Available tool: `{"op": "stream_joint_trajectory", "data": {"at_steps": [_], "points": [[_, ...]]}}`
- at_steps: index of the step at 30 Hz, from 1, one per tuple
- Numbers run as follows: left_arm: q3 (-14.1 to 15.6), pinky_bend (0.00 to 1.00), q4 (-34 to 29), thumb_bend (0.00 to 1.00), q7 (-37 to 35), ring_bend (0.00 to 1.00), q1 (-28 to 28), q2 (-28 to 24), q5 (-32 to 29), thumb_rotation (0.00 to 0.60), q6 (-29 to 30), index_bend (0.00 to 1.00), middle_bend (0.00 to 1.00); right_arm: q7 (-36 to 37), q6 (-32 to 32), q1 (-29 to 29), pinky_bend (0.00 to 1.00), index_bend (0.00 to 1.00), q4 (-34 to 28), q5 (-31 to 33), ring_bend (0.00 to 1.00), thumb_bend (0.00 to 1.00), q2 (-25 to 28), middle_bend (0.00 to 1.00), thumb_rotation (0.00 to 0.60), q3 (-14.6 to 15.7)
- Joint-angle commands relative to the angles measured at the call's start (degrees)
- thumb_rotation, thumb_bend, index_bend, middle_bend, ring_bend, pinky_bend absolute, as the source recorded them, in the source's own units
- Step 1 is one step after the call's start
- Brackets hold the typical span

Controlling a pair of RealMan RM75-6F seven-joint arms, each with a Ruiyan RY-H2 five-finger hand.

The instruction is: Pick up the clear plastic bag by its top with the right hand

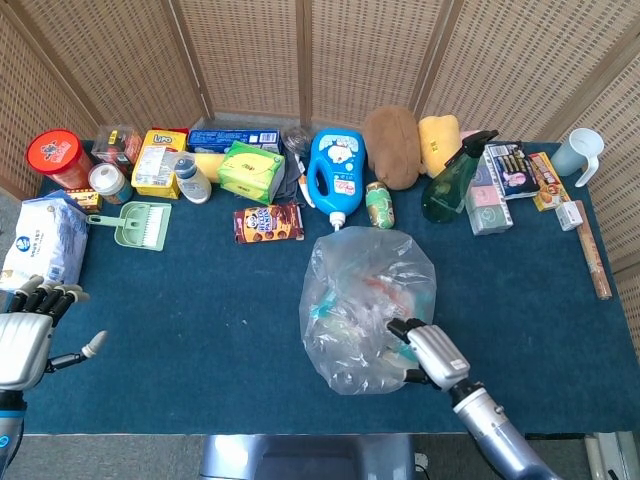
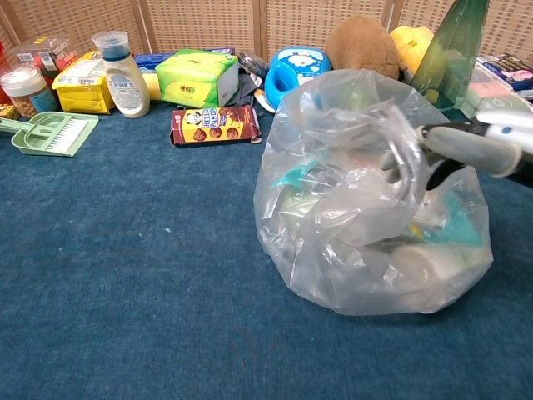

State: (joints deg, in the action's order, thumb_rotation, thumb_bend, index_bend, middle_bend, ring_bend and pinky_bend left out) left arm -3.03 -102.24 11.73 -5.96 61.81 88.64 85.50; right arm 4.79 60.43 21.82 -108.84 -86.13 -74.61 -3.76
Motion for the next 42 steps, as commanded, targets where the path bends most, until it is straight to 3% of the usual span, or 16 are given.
{"op": "stream_joint_trajectory", "data": {"at_steps": [1, 6, 14, 17, 21, 24, 30, 42], "points": [[0.03, 0.13, 0.50, 0.21, -0.37, 0.23, -0.06, 0.16, -0.29, 0.000, -0.17, 0.32, 0.31, 0.12, -1.13, 1.21, 0.24, 0.25, -1.35, 1.23, 0.22, 0.31, -0.99, 0.27, 0.000, -0.74], [0.09, 0.13, 1.48, 0.21, -1.21, 0.23, -0.21, 0.59, -0.77, 0.000, -0.51, 0.32, 0.31, 3.02, -3.40, 3.01, 0.24, 0.25, -4.05, 4.66, 0.22, 0.30, -1.53, 0.27, 0.000, -2.02], [0.10, 0.13, 2.71, 0.21, -1.96, 0.23, -0.46, 1.07, -1.23, 0.000, -0.87, 0.32, 0.31, 14.80, -9.37, 5.47, 0.26, 0.26, -9.33, 13.63, 0.23, 0.28, -1.29, 0.31, 0.000, -4.64], [-0.05, 0.13, 3.28, 0.21, -2.26, 0.23, -0.71, 1.25, -1.80, 0.000, -1.32, 0.32, 0.31, 24.91, -15.90, 7.29, 0.27, 0.28, -12.92, 20.19, 0.25, 0.28, -1.66, 0.33, 0.000, -6.39], [-0.07, 0.13, 3.81, 0.21, -2.67, 0.23, -1.00, 1.70, -1.94, 0.000, -1.65, 0.32, 0.31, 37.54, -22.57, 9.03, 0.28, 0.31, -13.38, 25.48, 0.28, 0.28, -2.27, 0.37, 0.000, -11.47], [0.14, 0.13, 4.08, 0.21, -2.86, 0.23, -0.83, 1.85, -2.09, 0.000, -1.57, 0.32, 0.31, 41.97, -22.92, 8.26, 0.28, 0.33, -11.46, 21.55, 0.29, 0.28, -3.93, 0.38, 0.000, -13.78], [0.34, 0.13, 4.55, 0.21, -3.12, 0.23, -0.54, 1.87, -2.65, 0.000, -1.50, 0.32, 0.31, 47.41, -20.45, 6.74, 0.27, 0.34, -9.23, 15.14, 0.31, 0.28, -5.73, 0.39, 0.000, -15.00], [0.33, 0.13, 4.50, 0.21, -2.90, 0.23, -1.07, 2.16, -2.23, 0.000, -1.73, 0.32, 0.31, 53.41, -12.66, 5.49, 0.27, 0.34, -4.97, 9.80, 0.31, 0.30, -10.73, 0.40, 0.000, -15.38]]}}
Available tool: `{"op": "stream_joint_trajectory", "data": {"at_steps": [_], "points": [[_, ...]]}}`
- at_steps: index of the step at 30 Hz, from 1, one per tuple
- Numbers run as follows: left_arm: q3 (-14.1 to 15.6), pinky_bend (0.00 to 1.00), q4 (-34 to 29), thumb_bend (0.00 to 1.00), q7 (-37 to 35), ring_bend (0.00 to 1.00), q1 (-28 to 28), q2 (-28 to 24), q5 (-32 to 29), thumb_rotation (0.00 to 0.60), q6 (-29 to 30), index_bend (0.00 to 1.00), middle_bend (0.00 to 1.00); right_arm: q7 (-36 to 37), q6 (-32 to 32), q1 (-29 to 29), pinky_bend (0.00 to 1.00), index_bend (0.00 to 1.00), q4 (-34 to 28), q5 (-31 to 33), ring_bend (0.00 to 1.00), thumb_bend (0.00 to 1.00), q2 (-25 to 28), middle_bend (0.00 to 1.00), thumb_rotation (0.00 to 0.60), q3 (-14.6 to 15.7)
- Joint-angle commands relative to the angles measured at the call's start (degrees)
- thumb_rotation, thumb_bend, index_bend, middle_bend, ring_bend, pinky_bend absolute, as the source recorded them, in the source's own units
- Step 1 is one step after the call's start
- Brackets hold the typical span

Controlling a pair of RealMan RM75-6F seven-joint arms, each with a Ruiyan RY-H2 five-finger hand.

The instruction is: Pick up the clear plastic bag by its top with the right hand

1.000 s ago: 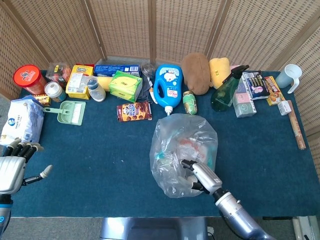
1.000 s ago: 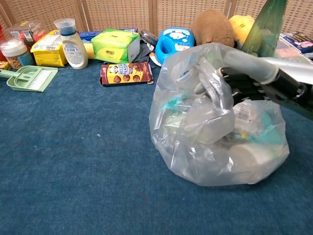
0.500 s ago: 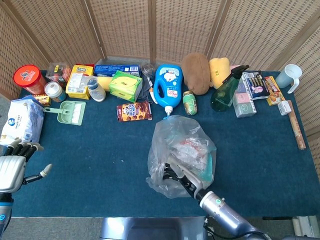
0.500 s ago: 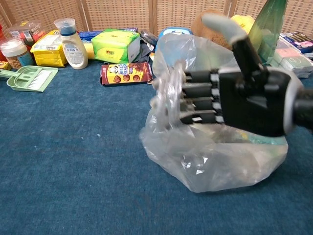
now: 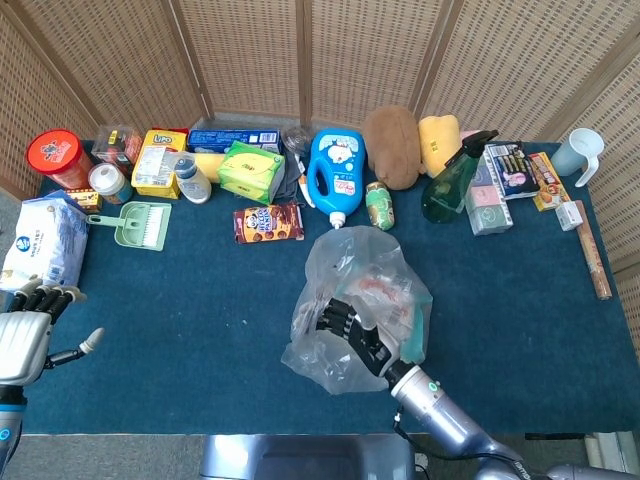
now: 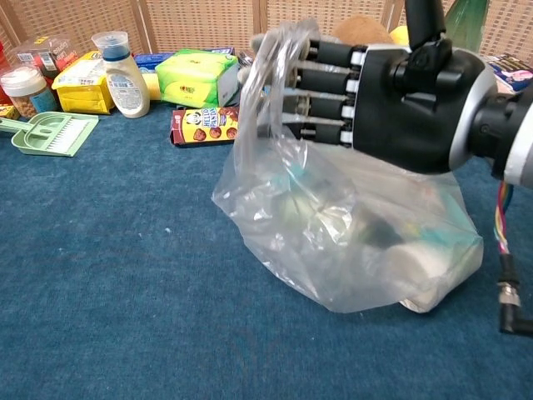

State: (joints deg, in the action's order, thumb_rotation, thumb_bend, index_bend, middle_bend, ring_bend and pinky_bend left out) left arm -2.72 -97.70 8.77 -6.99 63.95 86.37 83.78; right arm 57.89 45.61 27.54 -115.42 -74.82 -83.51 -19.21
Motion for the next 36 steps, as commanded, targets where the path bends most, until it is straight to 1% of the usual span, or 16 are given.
{"op": "stream_joint_trajectory", "data": {"at_steps": [1, 7, 9, 13, 17, 20, 22, 25, 28, 31, 36], "points": [[0.04, 0.13, -0.14, 0.21, 0.09, 0.23, -0.06, 0.02, 0.09, 0.000, 0.00, 0.32, 0.31, 0.19, 3.45, -0.28, 0.27, 0.34, 2.25, -2.02, 0.31, 0.30, -2.85, 0.40, 0.000, 0.15], [0.15, 0.13, -0.26, 0.21, 0.11, 0.23, -0.07, 0.04, 0.08, 0.000, 0.00, 0.32, 0.31, -2.58, 9.21, -0.15, 0.25, 0.34, 5.98, -4.66, 0.31, 0.31, -7.03, 0.40, 0.000, 0.81], [0.23, 0.13, -0.26, 0.21, 0.08, 0.23, -0.03, 0.05, 0.12, 0.000, 0.05, 0.32, 0.31, -3.21, 10.54, 0.00, 0.25, 0.34, 7.05, -5.09, 0.31, 0.31, -7.80, 0.40, 0.000, 0.87], [0.30, 0.13, -0.22, 0.21, 0.16, 0.23, -0.05, 0.08, -0.01, 0.000, -0.08, 0.32, 0.31, -3.30, 11.59, 0.22, 0.25, 0.34, 7.11, -4.90, 0.30, 0.31, -8.19, 0.40, 0.000, 0.93], [0.33, 0.13, -0.24, 0.21, 0.33, 0.23, -0.28, 0.27, 0.01, 0.000, -0.40, 0.32, 0.31, -1.52, 10.92, 0.87, 0.25, 0.34, 5.32, -2.15, 0.31, 0.31, -7.94, 0.40, 0.000, -0.26], [0.30, 0.13, -0.27, 0.21, 0.34, 0.23, -0.41, 0.37, 0.02, 0.000, -0.50, 0.32, 0.31, 0.01, 9.40, 1.37, 0.28, 0.34, 3.25, 0.98, 0.31, 0.31, -7.05, 0.40, 0.000, -1.39], [0.27, 0.13, -0.19, 0.21, 0.41, 0.23, -0.54, 0.42, -0.18, 0.000, -0.76, 0.32, 0.31, 1.64, 7.02, 1.97, 0.29, 0.34, 0.30, 5.49, 0.32, 0.31, -5.51, 0.40, 0.000, -2.90], [0.24, 0.13, -0.16, 0.21, 0.51, 0.23, -0.63, 0.45, -0.32, 0.000, -0.91, 0.32, 0.31, 1.78, 5.37, 2.66, 0.30, 0.34, -1.92, 9.27, 0.32, 0.31, -4.06, 0.40, 0.000, -4.50], [0.25, 0.13, -0.21, 0.21, 0.55, 0.23, -0.68, 0.59, -0.40, 0.000, -0.98, 0.32, 0.31, 1.35, 6.30, 2.99, 0.31, 0.35, -2.92, 10.84, 0.33, 0.32, -4.35, 0.42, 0.000, -6.07], [0.31, 0.13, -0.24, 0.21, 0.55, 0.23, -0.75, 0.74, -0.37, 0.000, -1.07, 0.32, 0.31, 1.06, 7.40, 3.11, 0.33, 0.36, -3.19, 11.62, 0.35, 0.33, -5.25, 0.43, 0.000, -6.87], [0.39, 0.13, -0.18, 0.21, 0.62, 0.23, -0.81, 0.88, -0.44, 0.000, -1.22, 0.32, 0.31, 1.46, 7.22, 3.51, 0.34, 0.37, -2.85, 12.90, 0.36, 0.33, -5.33, 0.44, 0.000, -8.37]]}}
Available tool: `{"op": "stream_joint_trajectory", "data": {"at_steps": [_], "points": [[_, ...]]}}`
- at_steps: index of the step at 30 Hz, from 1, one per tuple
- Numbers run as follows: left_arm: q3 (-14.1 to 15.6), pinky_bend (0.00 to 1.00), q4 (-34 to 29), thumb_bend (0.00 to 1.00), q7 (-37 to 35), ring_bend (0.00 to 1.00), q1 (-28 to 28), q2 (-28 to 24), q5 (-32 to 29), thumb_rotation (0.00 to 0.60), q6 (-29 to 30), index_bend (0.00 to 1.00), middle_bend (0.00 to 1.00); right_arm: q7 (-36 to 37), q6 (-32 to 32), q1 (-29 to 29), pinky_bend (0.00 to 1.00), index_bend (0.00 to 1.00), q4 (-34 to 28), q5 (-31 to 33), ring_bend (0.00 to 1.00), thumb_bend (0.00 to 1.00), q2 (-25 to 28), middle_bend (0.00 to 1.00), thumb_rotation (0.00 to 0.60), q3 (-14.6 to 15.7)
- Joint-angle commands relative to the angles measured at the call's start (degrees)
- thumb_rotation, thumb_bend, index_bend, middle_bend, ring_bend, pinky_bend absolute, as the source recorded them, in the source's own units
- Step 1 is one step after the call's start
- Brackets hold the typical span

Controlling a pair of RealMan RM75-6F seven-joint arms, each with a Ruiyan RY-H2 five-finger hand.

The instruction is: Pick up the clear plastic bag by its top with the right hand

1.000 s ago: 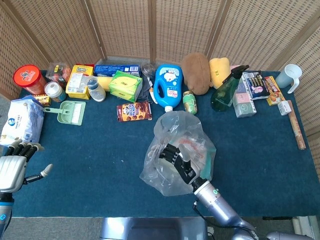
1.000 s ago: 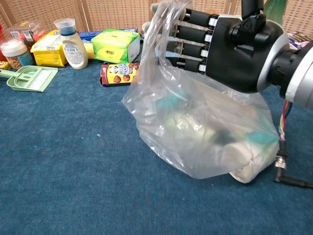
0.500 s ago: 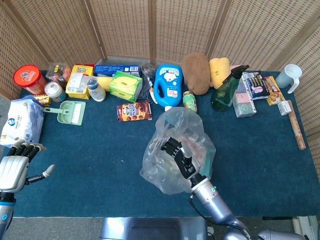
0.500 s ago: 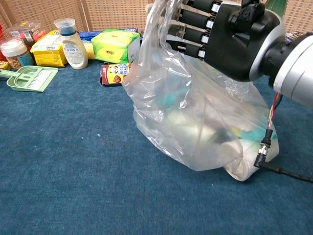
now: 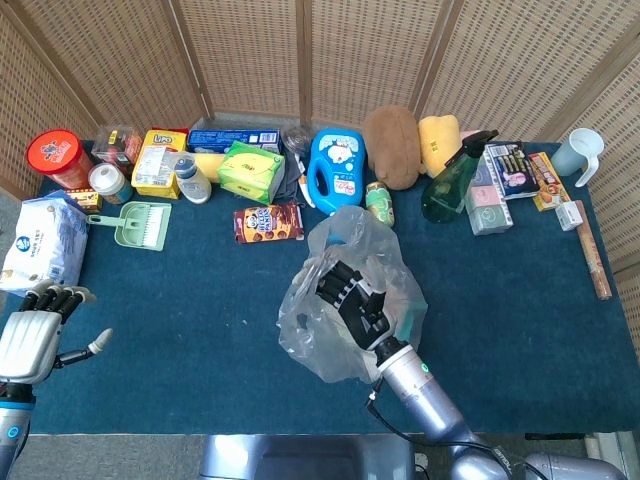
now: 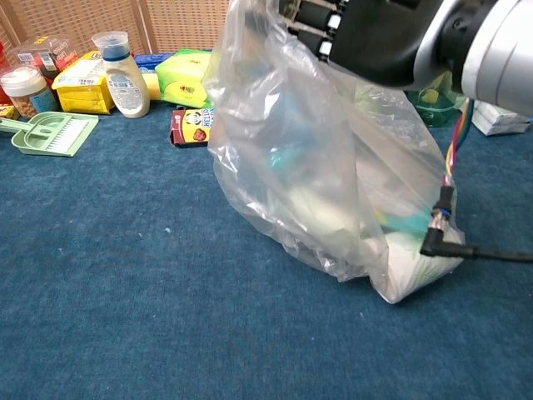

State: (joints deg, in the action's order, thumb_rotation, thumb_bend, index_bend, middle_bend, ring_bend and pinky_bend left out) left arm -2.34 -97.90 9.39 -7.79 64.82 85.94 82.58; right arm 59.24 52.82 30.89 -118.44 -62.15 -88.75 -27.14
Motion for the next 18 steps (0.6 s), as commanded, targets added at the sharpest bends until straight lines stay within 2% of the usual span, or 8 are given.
{"op": "stream_joint_trajectory", "data": {"at_steps": [1, 7, 9, 14, 18], "points": [[0.00, 0.13, 0.03, 0.21, 0.01, 0.23, -0.02, 0.03, -0.04, 0.000, -0.03, 0.32, 0.31, -0.73, 0.40, 0.24, 0.34, 0.37, 0.76, -0.51, 0.36, 0.33, -0.16, 0.44, 0.000, -0.40], [0.04, 0.13, 0.00, 0.21, 0.05, 0.23, -0.11, 0.11, 0.08, 0.000, 0.01, 0.32, 0.31, -7.19, 4.41, 0.69, 0.31, 0.37, 6.72, -7.39, 0.36, 0.33, -2.91, 0.44, 0.000, 2.39], [0.14, 0.13, -0.03, 0.21, 0.17, 0.23, -0.04, 0.06, -0.01, 0.000, -0.01, 0.32, 0.31, -10.40, 6.32, 1.04, 0.31, 0.37, 10.82, -12.64, 0.35, 0.33, -4.00, 0.44, 0.000, 4.42], [0.23, 0.13, -0.21, 0.21, 0.40, 0.23, -0.12, 0.07, 0.21, 0.000, 0.00, 0.32, 0.31, -12.45, 9.42, 1.74, 0.30, 0.37, 15.86, -18.77, 0.35, 0.33, -5.69, 0.44, 0.000, 6.34], [0.20, 0.13, -0.26, 0.21, 0.52, 0.23, -0.11, 0.10, 0.19, 0.000, 0.11, 0.32, 0.31, -12.94, 10.68, 2.14, 0.29, 0.37, 17.49, -20.60, 0.35, 0.34, -5.87, 0.43, 0.000, 7.19]]}}
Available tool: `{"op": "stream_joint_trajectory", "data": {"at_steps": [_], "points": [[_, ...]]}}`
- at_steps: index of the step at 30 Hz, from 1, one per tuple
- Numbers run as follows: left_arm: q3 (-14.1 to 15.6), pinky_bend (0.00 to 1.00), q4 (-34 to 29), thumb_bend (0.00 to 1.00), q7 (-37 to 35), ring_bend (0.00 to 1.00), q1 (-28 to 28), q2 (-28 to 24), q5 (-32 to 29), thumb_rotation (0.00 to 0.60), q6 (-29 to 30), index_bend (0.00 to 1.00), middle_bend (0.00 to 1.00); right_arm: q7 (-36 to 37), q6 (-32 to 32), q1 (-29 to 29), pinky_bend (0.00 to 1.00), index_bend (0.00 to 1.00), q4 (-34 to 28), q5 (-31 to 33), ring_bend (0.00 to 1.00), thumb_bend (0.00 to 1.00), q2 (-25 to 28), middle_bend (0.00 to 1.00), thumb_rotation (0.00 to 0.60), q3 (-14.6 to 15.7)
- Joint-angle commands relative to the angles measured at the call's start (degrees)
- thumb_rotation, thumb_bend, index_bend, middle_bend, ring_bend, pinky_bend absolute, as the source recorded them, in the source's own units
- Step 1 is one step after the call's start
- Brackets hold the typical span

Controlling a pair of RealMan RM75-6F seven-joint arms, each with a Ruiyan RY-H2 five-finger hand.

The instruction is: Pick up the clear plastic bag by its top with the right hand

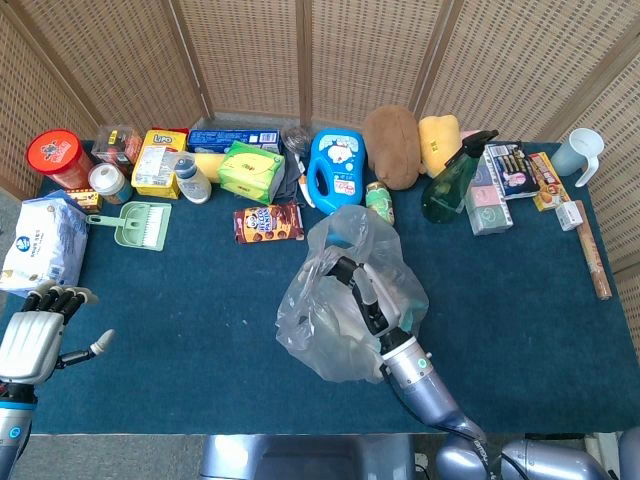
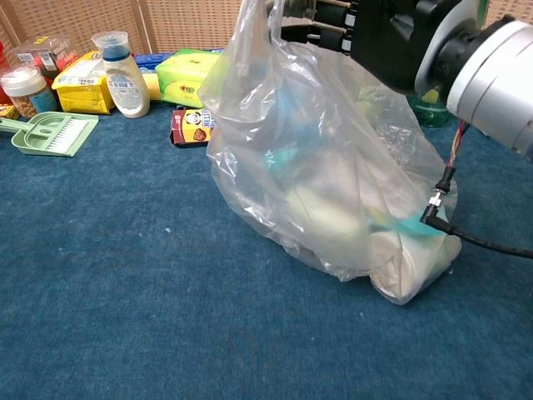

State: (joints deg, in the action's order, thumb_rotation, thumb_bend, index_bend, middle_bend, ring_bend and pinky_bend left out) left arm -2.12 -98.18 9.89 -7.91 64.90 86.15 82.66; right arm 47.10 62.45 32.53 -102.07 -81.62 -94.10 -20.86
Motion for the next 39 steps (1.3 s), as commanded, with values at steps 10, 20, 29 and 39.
{"op": "stream_joint_trajectory", "data": {"at_steps": [10, 20, 29, 39], "points": [[0.23, 0.13, 0.25, 0.21, -0.14, 0.23, 0.04, 0.09, -0.25, 0.000, -0.24, 0.32, 0.31, 1.45, -0.36, 1.46, 0.29, 0.37, 1.08, -1.35, 0.37, 0.34, 2.76, 0.41, 0.000, 2.33], [0.30, 0.13, 0.35, 0.21, -0.05, 0.23, -0.15, 0.32, -0.17, 0.000, -0.47, 0.32, 0.31, 2.80, 0.12, 0.99, 0.29, 0.37, -0.91, 0.43, 0.30, 0.35, 4.53, 0.38, 0.000, 2.71], [0.35, 0.13, 0.22, 0.21, 0.11, 0.23, -0.10, 0.22, -0.18, 0.000, -0.37, 0.32, 0.31, 3.53, 0.33, 1.27, 0.21, 0.37, -1.44, 0.56, 0.30, 0.35, 5.17, 0.38, 0.000, 2.92], [0.33, 0.13, 0.21, 0.21, 0.15, 0.23, -0.15, 0.10, -0.14, 0.000, -0.35, 0.32, 0.31, 5.00, -0.29, 1.75, 0.24, 0.37, -3.65, 5.17, 0.26, 0.36, 4.62, 0.38, 0.000, 0.92]]}}
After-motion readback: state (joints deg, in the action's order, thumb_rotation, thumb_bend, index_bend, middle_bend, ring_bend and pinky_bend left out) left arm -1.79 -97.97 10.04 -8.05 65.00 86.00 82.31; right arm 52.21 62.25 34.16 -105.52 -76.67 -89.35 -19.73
